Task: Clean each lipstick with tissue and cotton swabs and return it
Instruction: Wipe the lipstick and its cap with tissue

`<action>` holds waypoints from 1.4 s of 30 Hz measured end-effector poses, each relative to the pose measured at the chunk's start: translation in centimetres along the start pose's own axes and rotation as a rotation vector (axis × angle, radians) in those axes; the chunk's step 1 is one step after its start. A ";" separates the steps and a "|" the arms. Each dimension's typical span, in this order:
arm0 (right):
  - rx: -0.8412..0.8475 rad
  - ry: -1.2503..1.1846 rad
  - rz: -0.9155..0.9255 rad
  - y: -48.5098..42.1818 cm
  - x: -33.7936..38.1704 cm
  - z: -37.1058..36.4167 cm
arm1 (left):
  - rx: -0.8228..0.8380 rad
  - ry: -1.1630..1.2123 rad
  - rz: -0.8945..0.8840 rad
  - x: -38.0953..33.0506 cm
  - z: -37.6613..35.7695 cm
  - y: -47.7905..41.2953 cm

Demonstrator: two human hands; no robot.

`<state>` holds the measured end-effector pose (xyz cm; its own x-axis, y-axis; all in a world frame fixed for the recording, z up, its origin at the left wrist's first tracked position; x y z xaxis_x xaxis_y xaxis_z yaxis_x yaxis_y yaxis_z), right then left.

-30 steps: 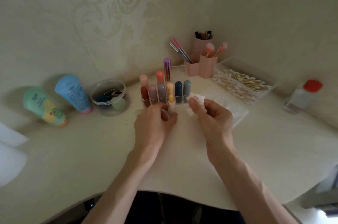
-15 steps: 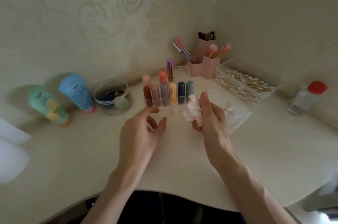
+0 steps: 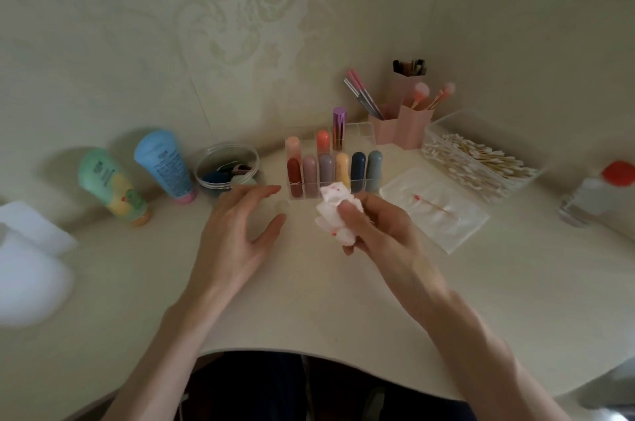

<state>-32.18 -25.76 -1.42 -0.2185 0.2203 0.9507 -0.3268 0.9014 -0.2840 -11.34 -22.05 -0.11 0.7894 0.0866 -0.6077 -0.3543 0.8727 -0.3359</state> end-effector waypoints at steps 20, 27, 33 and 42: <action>-0.076 0.476 0.242 0.4 1.0 0.8 | 0.319 0.794 0.458 1.1 -2.1 0.5; -0.043 0.483 0.410 0.8 2.4 -0.6 | 0.433 0.933 0.510 -0.2 -3.1 1.9; -0.010 0.363 0.429 0.5 2.0 -1.1 | 0.450 0.989 0.512 -0.1 -3.2 2.2; 0.058 0.293 0.320 0.4 0.1 -2.1 | 0.412 0.985 0.509 0.1 -3.1 2.4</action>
<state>-30.40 -24.55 -1.19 -0.0503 0.5894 0.8063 -0.3381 0.7496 -0.5690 -13.69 -21.49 -3.21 -0.1868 0.2183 -0.9578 -0.1855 0.9496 0.2526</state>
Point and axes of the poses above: each hand's wrist, its own y-axis away from the middle knuckle, its own z-axis out of the back of the hand, x = y × z, the point moved 10 cm from there along -y, towards the middle knuckle, and after that the axes turned 13 degrees about z, right-handed, at the moved point
